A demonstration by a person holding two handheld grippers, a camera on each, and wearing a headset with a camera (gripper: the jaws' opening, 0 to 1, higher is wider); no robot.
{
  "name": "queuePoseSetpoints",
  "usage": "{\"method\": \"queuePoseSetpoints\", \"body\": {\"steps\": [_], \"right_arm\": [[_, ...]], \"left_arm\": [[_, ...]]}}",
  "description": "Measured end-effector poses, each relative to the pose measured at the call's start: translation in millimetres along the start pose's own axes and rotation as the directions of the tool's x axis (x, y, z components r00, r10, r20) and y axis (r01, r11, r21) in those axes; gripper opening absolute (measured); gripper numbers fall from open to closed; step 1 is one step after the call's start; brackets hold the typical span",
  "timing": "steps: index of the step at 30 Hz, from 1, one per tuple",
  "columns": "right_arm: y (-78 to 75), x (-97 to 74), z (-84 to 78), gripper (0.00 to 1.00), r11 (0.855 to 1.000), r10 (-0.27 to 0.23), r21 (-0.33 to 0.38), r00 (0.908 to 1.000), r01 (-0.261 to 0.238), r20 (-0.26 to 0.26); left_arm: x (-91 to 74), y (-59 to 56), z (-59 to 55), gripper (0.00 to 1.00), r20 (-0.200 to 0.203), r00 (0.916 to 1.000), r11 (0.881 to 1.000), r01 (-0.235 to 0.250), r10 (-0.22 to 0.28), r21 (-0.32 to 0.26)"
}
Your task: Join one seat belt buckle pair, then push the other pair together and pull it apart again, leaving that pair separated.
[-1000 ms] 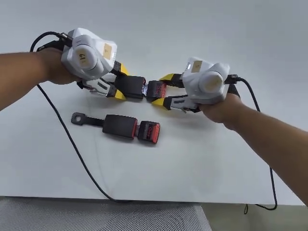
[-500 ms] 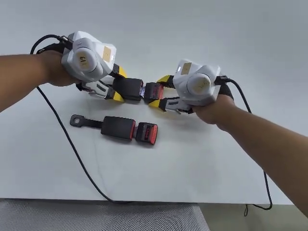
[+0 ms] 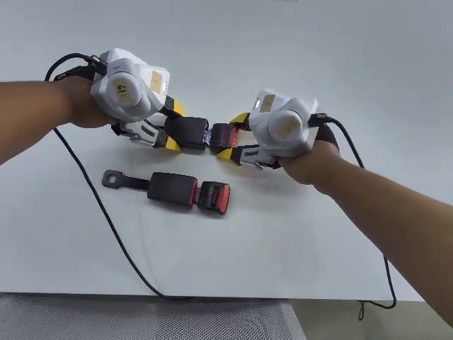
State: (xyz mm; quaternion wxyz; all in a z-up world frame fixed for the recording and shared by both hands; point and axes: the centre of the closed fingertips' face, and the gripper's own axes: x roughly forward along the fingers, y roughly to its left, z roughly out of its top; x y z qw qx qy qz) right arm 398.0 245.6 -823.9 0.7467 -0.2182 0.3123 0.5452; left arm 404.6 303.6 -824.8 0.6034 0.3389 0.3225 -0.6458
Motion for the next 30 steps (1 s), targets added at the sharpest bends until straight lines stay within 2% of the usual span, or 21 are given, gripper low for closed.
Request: {"method": "queuePoseSetpoints", "body": {"steps": [10,15,24,30], "right_arm": [[-1.0,-0.9,-2.4,0.34,1.0,-0.004,-0.005,1.0,0.004,-0.004],[-6.1,-9.0,-14.9,0.35,1.0,-0.005,0.006,1.0,0.005,-0.006],[-10.6,-16.7,-20.3,0.35,1.0,0.013,-0.009,0.9999,-0.013,0.01],[-13.7,-27.6,-31.5,0.35,1.0,0.028,-0.012,0.9995,-0.028,-0.012]], "left_arm": [[0.3,0.0,-0.2,0.34,-0.006,1.0,1.0,-0.003,0.003,-0.011],[0.1,-0.4,0.3,0.34,-0.006,1.0,1.0,-0.003,0.002,-0.01],[0.2,-0.7,-0.2,0.34,-0.009,1.0,1.0,-0.002,0.001,-0.015],[0.0,-0.9,-0.4,0.34,-0.006,1.0,1.0,-0.004,0.004,-0.021]]}}
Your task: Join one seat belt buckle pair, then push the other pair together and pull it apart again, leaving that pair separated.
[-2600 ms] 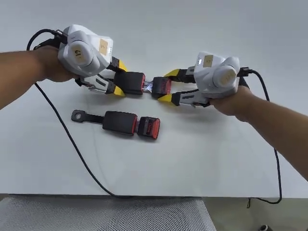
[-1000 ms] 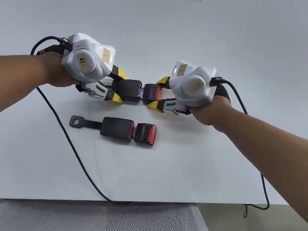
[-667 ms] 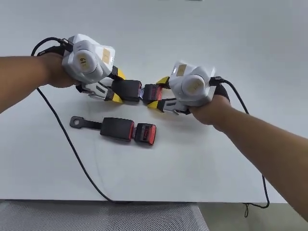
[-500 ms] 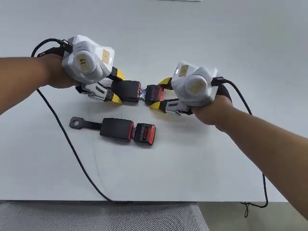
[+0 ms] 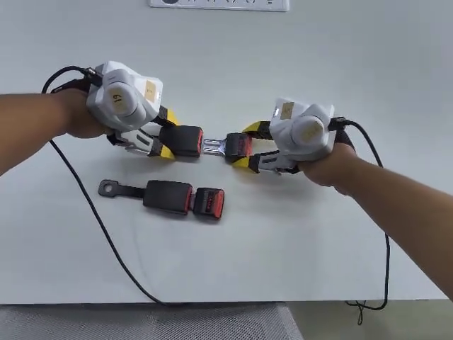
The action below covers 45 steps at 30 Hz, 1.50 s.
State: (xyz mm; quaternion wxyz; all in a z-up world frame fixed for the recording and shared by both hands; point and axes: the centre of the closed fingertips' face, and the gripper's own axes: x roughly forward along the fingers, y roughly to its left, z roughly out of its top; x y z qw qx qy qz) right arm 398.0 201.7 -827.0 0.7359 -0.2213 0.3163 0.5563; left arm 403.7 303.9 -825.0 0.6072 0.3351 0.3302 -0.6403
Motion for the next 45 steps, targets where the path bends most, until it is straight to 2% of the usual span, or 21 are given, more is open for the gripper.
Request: {"method": "queuePoseSetpoints", "body": {"steps": [3,9,21,28,35,45], "right_arm": [[-1.8,-6.9,-7.0,0.35,1.0,0.0,0.007,0.9999,0.0,-0.016],[-6.8,-20.2,-14.2,0.35,1.0,-0.006,0.014,0.9999,0.006,-0.009],[-12.7,-46.1,-40.6,0.36,1.0,-0.002,0.03,0.9994,0.003,-0.035],[-16.4,-61.4,-57.1,0.36,0.998,-0.022,0.055,0.9982,0.025,-0.056],[-19.5,-71.4,-68.8,0.36,0.997,-0.027,0.073,0.9982,0.031,-0.053],[-15.4,-84.3,-81.7,0.36,0.997,-0.03,0.076,0.998,0.034,-0.056]], "left_arm": [[0.0,0.0,0.0,0.34,-0.003,1.0,1.0,0.0,0.0,-0.001],[0.3,0.4,0.3,0.34,-0.005,1.0,1.0,-0.001,0.001,-0.005],[1.0,1.5,0.2,0.34,-0.01,1.0,1.0,-0.001,0.001,-0.008],[1.2,1.9,0.0,0.34,-0.016,0.9999,1.0,-0.002,0.002,-0.011],[1.1,1.0,0.4,0.34,-0.027,0.9996,1.0,-0.002,0.002,-0.008],[0.3,-1.8,1.0,0.34,-0.04,0.9992,1.0,-0.005,0.005,0.004]]}}
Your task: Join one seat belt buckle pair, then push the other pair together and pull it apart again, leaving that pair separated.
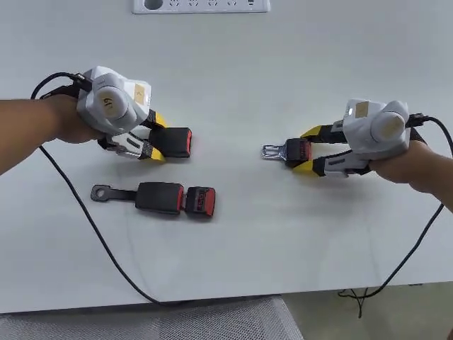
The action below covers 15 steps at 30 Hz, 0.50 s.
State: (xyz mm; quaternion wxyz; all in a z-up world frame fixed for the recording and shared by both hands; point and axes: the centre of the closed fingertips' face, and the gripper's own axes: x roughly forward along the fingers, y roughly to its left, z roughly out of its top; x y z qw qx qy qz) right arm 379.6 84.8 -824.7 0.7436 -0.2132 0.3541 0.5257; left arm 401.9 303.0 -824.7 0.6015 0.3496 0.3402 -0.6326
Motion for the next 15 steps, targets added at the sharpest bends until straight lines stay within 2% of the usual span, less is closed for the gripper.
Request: {"method": "queuePoseSetpoints", "body": {"steps": [8,11,12,13,15], "right_arm": [[3.3,-3.8,-2.6,0.37,1.0,0.01,0.013,0.9998,-0.01,0.018],[7.7,-3.8,-2.8,0.45,1.0,0.012,0.009,0.9997,-0.012,0.02],[8.3,-4.6,-2.9,0.5,1.0,0.008,-0.004,0.9998,-0.008,0.016],[9.9,-5.7,-3.8,0.55,1.0,0.006,-0.005,1.0,-0.006,0.008],[11.0,-6.8,-3.9,0.61,1.0,-0.005,0.011,1.0,0.005,0.008]], "left_arm": [[0.3,-1.0,1.4,0.34,-0.024,0.9997,1.0,-0.002,0.002,0.005],[0.1,-2.7,2.3,0.34,-0.043,0.999,1.0,-0.006,0.006,0.009],[0.4,-3.8,2.0,0.36,-0.049,0.9988,1.0,-0.001,0.002,0.006],[-0.5,-7.6,0.3,0.42,-0.059,0.9982,1.0,0.01,-0.012,-0.024],[-2.6,-10.1,4.6,0.55,-0.032,0.9994,1.0,0.012,-0.013,-0.021]]}}
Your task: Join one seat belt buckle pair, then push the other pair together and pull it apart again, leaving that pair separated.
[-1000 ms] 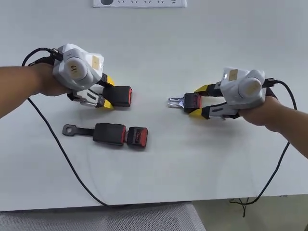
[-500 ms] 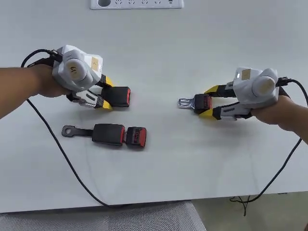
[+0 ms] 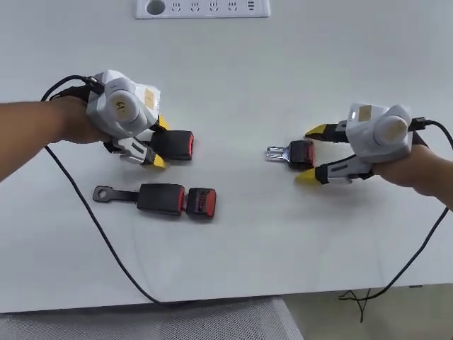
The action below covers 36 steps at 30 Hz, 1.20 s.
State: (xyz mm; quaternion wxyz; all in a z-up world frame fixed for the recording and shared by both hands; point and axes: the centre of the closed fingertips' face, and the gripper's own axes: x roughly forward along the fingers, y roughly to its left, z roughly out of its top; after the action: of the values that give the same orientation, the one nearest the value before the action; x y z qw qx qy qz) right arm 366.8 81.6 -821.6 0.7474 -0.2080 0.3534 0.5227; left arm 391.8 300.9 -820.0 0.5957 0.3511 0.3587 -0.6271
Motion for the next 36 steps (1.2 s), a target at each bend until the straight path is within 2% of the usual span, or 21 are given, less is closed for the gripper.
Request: {"method": "queuePoseSetpoints", "body": {"steps": [2,4,6,8,9,12,13,15,16,18,20,21,22,24,25,26,28,31,33,34,36], "right_arm": [[-1.1,-2.7,1.9,0.67,0.999,-0.03,0.035,0.9993,0.029,0.023],[-5.3,-6.2,5.3,0.7,0.995,-0.077,0.072,0.9959,0.073,0.049],[-9.7,-10.6,9.6,0.71,0.985,-0.133,0.124,0.9883,0.123,0.075],[-14.3,-15.3,16.0,0.75,0.969,-0.196,0.173,0.9741,0.175,0.112],[-16.4,-17.9,19.2,0.77,0.958,-0.233,0.201,0.9642,0.206,0.126],[-18.6,-25.7,24.9,0.81,0.934,-0.309,0.234,0.9402,0.271,0.143],[-19.3,-27.7,26.5,0.83,0.925,-0.333,0.245,0.9321,0.292,0.144],[-19.3,-32.5,32.8,0.87,0.904,-0.379,0.276,0.9114,0.327,0.16],[-17.2,-35.8,36.6,0.88,0.894,-0.399,0.289,0.901,0.342,0.17],[-11.5,-39.1,42.3,0.89,0.885,-0.418,0.299,0.8915,0.357,0.174],[-6.2,-41.6,47.9,0.89,0.878,-0.434,0.305,0.8817,0.369,0.184],[-2.2,-42.7,51.2,0.9,0.874,-0.444,0.308,0.8763,0.376,0.188],[0.8,-44.0,53.0,0.91,0.87,-0.45,0.311,0.8727,0.381,0.19],[12.5,-42.0,58.0,0.93,0.875,-0.435,0.325,0.8782,0.36,0.199],[14.1,-39.1,54.5,0.94,0.88,-0.433,0.304,0.8799,0.365,0.195],[15.7,-39.1,54.8,0.94,0.882,-0.433,0.294,0.8799,0.369,0.195],[29.0,-40.6,60.8,0.94,0.886,-0.43,0.282,0.8803,0.368,0.201],[40.9,-43.4,65.9,0.96,0.891,-0.429,0.263,0.8769,0.37,0.217],[50.6,-45.6,69.6,0.99,0.896,-0.422,0.254,0.877,0.365,0.23],[53.7,-47.2,70.9,0.99,0.897,-0.424,0.244,0.8747,0.37,0.234],[63.9,-51.8,73.7,1.0,0.898,-0.425,0.235,0.8733,0.373,0.238]], "left_arm": [[-6.2,3.4,5.4,0.59,0.042,0.9984,0.997,-0.034,0.037,-0.067],[-13.2,7.0,10.6,0.66,0.088,0.9939,0.987,-0.054,0.067,-0.148],[-23.3,14.8,12.0,0.74,0.118,0.9845,0.974,-0.104,0.13,-0.201],[-33.1,18.7,11.8,0.78,0.137,0.973,0.948,-0.141,0.186,-0.284],[-38.7,19.0,13.6,0.8,0.162,0.9632,0.93,-0.151,0.215,-0.336],[-50.3,18.9,12.4,0.84,0.185,0.9392,0.886,-0.189,0.289,-0.423],[-55.2,18.1,11.2,0.87,0.193,0.9255,0.86,-0.206,0.326,-0.466],[-62.5,15.2,12.7,0.9,0.22,0.9007,0.825,-0.216,0.375,-0.522],[-68.6,13.4,13.3,0.9,0.233,0.8808,0.807,-0.234,0.412,-0.541],[-77.3,6.4,14.2,0.92,0.251,0.8526,0.781,-0.251,0.458,-0.573],[-82.6,-0.8,12.2,0.98,0.255,0.8369,0.755,-0.252,0.484,-0.605],[-87.6,-5.2,9.7,1.0,0.251,0.8232,0.735,-0.265,0.51,-0.624],[-90.5,-10.2,9.4,1.0,0.253,0.8171,0.728,-0.265,0.518,-0.633],[-97.4,-21.9,6.9,1.0,0.254,0.8075,0.71,-0.263,0.532,-0.653],[-100.9,-27.2,6.8,1.0,0.262,0.8006,0.71,-0.265,0.539,-0.653],[-106.1,-32.8,7.2,1.0,0.272,0.7881,0.71,-0.273,0.552,-0.649],[-114.7,-43.1,6.6,1.0,0.286,0.7748,0.706,-0.272,0.564,-0.654],[-125.0,-59.2,5.1,1.0,0.301,0.7709,0.721,-0.277,0.561,-0.635],[-130.1,-73.6,5.7,1.0,0.318,0.782,0.752,-0.271,0.536,-0.6],[-132.4,-78.1,5.1,1.0,0.324,0.7836,0.765,-0.277,0.53,-0.581],[-138.7,-88.0,1.3,1.0,0.326,0.7814,0.77,-0.287,0.532,-0.569]]}}
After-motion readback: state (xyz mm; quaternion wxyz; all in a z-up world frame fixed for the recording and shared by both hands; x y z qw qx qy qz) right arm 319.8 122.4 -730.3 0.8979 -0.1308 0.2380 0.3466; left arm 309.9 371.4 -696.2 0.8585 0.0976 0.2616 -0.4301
